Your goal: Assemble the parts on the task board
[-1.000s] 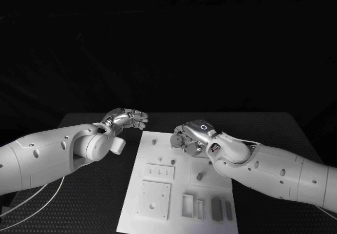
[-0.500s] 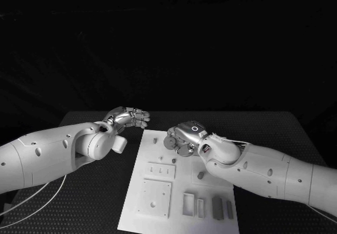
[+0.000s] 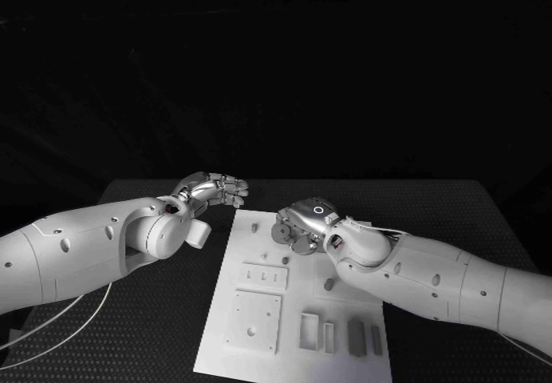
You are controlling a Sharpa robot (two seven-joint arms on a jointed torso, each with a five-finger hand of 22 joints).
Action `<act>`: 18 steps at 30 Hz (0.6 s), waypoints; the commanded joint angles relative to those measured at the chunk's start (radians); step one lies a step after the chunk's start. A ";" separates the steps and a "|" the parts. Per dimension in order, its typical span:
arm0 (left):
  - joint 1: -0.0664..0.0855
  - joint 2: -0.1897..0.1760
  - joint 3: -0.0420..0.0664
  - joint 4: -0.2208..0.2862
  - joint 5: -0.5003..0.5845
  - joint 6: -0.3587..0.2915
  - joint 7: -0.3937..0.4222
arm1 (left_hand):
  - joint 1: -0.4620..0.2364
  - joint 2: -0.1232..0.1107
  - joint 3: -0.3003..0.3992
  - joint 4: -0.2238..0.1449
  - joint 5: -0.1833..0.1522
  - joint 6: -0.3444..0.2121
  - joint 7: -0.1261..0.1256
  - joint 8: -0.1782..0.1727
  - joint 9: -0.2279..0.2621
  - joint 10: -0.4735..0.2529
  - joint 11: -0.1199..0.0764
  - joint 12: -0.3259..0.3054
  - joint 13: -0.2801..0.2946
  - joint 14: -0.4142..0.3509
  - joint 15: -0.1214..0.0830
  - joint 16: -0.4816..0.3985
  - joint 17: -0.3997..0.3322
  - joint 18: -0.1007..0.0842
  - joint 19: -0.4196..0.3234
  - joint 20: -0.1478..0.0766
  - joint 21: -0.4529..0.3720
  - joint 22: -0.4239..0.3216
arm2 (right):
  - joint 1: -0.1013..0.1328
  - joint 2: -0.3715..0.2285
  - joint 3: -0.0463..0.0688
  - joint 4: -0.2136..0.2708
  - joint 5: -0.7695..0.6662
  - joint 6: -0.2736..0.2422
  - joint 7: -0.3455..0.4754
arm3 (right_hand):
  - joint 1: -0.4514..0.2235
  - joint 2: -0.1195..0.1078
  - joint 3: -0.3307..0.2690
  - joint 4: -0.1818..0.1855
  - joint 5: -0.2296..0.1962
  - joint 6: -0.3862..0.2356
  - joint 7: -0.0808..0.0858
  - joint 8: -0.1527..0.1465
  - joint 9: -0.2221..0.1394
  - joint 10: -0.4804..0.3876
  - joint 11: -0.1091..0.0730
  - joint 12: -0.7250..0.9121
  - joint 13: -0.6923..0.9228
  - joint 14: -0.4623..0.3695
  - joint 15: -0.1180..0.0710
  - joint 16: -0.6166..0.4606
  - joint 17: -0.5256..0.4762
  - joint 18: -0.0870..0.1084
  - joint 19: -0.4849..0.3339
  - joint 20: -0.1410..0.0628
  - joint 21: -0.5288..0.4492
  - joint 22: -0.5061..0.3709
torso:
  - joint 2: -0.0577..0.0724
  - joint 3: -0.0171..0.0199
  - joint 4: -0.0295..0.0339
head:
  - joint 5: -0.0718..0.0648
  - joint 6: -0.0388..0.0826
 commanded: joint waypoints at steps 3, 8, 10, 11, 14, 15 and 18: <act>0.001 0.002 0.001 0.002 -0.004 0.005 0.006 | -0.006 0.004 0.004 -0.001 0.000 -0.004 0.002 -0.006 0.001 -0.006 0.001 -0.005 0.001 -0.001 0.005 -0.006 0.002 0.010 -0.005 0.000 0.003 0.002 | -0.002 0.005 -0.003 -0.008 -0.014 0.026 0.001 | -0.002 -0.013 -0.003 0.006 -0.004 0.107 0.004 0.003 0.001 -0.009 -0.002 -0.001 -0.001 0.003 0.001 -0.006 -0.002 0.059 0.004 -0.001 0.002 -0.001 | 0.000 0.0011 -0.0012 | 0.000 -0.002; 0.001 0.004 0.001 0.001 -0.004 0.006 0.006 | -0.007 0.004 0.004 -0.001 0.000 -0.004 0.002 -0.006 0.002 -0.006 0.001 -0.006 0.001 -0.001 0.005 -0.006 0.002 0.010 -0.005 0.000 0.003 0.002 | -0.003 0.010 -0.004 -0.014 -0.010 0.032 0.003 | -0.002 -0.013 -0.005 0.006 -0.004 0.106 0.005 0.002 0.001 -0.010 -0.001 -0.001 -0.001 0.003 0.001 -0.007 -0.002 0.059 0.003 0.000 0.002 -0.001 | 0.000 0.0016 -0.0011 | 0.002 -0.004; 0.001 0.004 0.001 0.001 -0.004 0.006 0.006 | -0.007 0.004 0.004 -0.001 0.000 -0.004 0.002 -0.006 0.002 -0.006 0.001 -0.006 0.001 -0.001 0.005 -0.006 0.002 0.010 -0.005 0.000 0.003 0.002 | -0.003 0.012 -0.005 -0.020 -0.005 0.043 0.004 | -0.002 -0.013 -0.006 0.005 -0.004 0.103 0.006 0.001 0.001 -0.011 0.000 -0.002 -0.002 0.002 0.002 -0.008 -0.002 0.059 0.003 0.000 0.001 -0.001 | -0.001 0.0011 -0.0012 | 0.003 -0.004; 0.001 0.004 0.001 0.001 -0.004 0.006 0.006 | -0.007 0.004 0.004 -0.001 0.000 -0.004 0.002 -0.006 0.002 -0.006 0.001 -0.006 0.001 -0.001 0.005 -0.006 0.002 0.010 -0.005 0.000 0.003 0.002 | -0.003 0.013 -0.005 -0.022 -0.004 0.048 0.005 | -0.003 -0.013 -0.007 0.005 -0.004 0.099 0.007 -0.001 0.000 -0.012 0.001 -0.002 -0.002 0.001 0.002 -0.008 -0.002 0.059 0.001 0.001 0.001 -0.001 | -0.001 0.0009 -0.0014 | 0.004 -0.005; 0.001 0.004 0.001 0.002 -0.004 0.006 0.005 | -0.007 0.004 0.004 -0.002 0.000 -0.004 0.002 -0.006 0.002 -0.006 0.001 -0.006 0.001 -0.001 0.005 -0.006 0.002 0.010 -0.005 0.000 0.003 0.002 | -0.003 0.016 -0.007 -0.033 0.005 0.054 0.006 | -0.006 -0.016 -0.014 0.004 -0.005 0.082 0.012 -0.011 -0.004 -0.017 0.006 -0.004 -0.003 -0.002 0.006 -0.011 -0.002 0.059 -0.003 0.002 -0.001 -0.001 | -0.001 0.0007 -0.0018 | 0.004 -0.007; 0.001 0.004 0.001 0.002 -0.004 0.006 0.005 | -0.007 0.004 0.004 -0.002 0.000 -0.004 0.002 -0.006 0.002 -0.006 0.001 -0.006 0.001 -0.001 0.005 -0.006 0.002 0.010 -0.005 0.000 0.003 0.002 | -0.003 0.018 -0.007 -0.037 0.006 0.053 0.006 | -0.007 -0.017 -0.016 0.003 -0.005 0.066 0.017 -0.020 -0.007 -0.020 0.009 -0.005 -0.003 -0.004 0.009 -0.012 -0.002 0.059 -0.005 0.003 -0.001 -0.001 | -0.001 0.0008 -0.0021 | 0.004 -0.007; 0.001 0.004 0.001 0.001 -0.004 0.005 0.005 | -0.007 0.004 0.004 -0.002 0.000 -0.005 0.002 -0.006 0.002 -0.006 0.002 -0.006 0.001 -0.001 0.005 -0.006 0.002 0.010 -0.005 0.000 0.003 0.002 | -0.003 0.021 -0.009 -0.045 0.013 0.052 0.007 | -0.006 -0.020 -0.021 0.001 -0.005 0.038 0.027 -0.036 -0.016 -0.026 0.019 -0.006 -0.003 -0.007 0.018 -0.013 -0.002 0.059 -0.009 0.004 -0.003 -0.001 | -0.001 0.0011 -0.0018 | 0.005 -0.007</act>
